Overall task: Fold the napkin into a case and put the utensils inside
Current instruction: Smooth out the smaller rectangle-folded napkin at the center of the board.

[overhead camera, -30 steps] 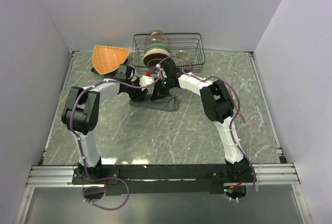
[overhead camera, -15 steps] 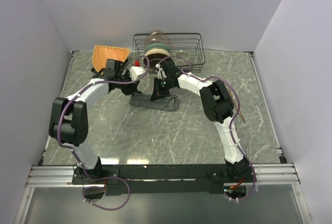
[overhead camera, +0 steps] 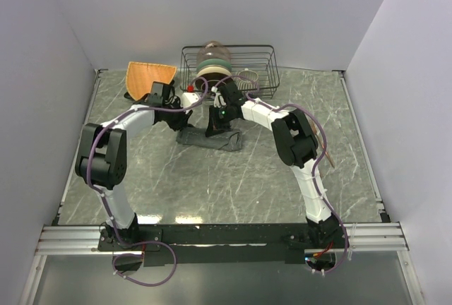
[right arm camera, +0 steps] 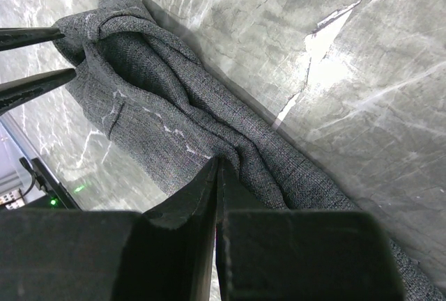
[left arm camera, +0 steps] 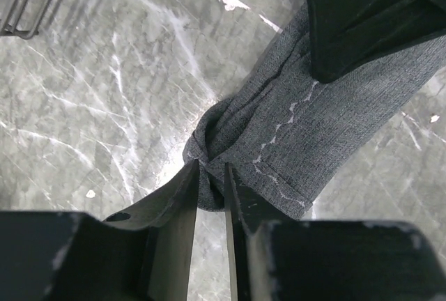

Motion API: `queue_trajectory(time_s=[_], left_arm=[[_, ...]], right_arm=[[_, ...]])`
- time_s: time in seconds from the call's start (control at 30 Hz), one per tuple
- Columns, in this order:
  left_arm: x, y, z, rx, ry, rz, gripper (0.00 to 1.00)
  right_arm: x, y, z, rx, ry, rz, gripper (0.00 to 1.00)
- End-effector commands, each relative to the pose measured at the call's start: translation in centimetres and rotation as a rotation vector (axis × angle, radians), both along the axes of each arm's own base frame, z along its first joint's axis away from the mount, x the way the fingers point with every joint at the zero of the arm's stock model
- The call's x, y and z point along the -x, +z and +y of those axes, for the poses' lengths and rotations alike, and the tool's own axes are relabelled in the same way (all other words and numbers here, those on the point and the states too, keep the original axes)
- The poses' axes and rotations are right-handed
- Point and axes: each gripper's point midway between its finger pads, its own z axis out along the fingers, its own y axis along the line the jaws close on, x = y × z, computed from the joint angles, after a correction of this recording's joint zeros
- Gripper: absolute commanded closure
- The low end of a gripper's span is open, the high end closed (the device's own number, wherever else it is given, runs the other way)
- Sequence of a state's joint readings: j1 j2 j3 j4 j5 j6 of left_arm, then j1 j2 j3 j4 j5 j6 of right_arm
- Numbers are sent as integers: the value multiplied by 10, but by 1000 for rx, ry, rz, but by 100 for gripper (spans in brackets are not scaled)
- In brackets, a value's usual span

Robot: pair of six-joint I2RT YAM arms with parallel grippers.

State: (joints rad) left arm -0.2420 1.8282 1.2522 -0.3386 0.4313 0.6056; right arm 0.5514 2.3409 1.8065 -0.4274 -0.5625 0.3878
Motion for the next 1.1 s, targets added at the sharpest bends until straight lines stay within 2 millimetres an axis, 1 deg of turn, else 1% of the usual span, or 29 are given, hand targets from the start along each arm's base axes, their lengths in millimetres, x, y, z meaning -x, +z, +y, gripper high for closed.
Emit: queue_trajectory(time_s=[0.0, 0.23, 0.3, 0.37, 0.4, 0.43, 0.5, 0.53, 0.63, 0.7, 0.77, 0.87, 1.07], left_arm=[[2, 3, -3, -10, -32, -39, 73], [6, -19, -3, -67, -48, -17, 75], [6, -31, -2, -96, -46, -10, 75], [6, -38, -2, -121, -39, 1, 75], [8, -45, -1, -132, -39, 16, 76], [8, -46, -1, -138, -38, 15, 77], [10, -53, 3, -160, -23, 24, 77], [10, -55, 4, -169, -16, 29, 78], [8, -58, 6, -176, 12, 44, 79], [9, -60, 7, -176, 19, 50, 79], [11, -61, 7, -177, 17, 55, 79], [14, -60, 7, -170, 10, 53, 79], [15, -59, 5, -156, 16, 52, 78]], right_arm=[[-27, -18, -10, 88, -42, -99, 92], [-29, -16, -10, 86, -35, -103, 92], [-29, -13, -9, 76, -31, -105, 91], [-29, -4, -4, 49, -23, -109, 90], [-28, 3, 0, 23, -19, -101, 89], [-30, 16, 4, -9, -18, -118, 87], [-31, 31, 12, -51, -28, -122, 84], [-31, 43, 17, -77, -20, -138, 84], [-29, 59, 30, -119, -17, -130, 82], [-30, 66, 36, -136, -23, -128, 80], [-29, 66, 42, -145, -26, -123, 80], [-32, 59, 47, -145, -42, -105, 79], [-33, 36, 48, -120, -64, -88, 78]])
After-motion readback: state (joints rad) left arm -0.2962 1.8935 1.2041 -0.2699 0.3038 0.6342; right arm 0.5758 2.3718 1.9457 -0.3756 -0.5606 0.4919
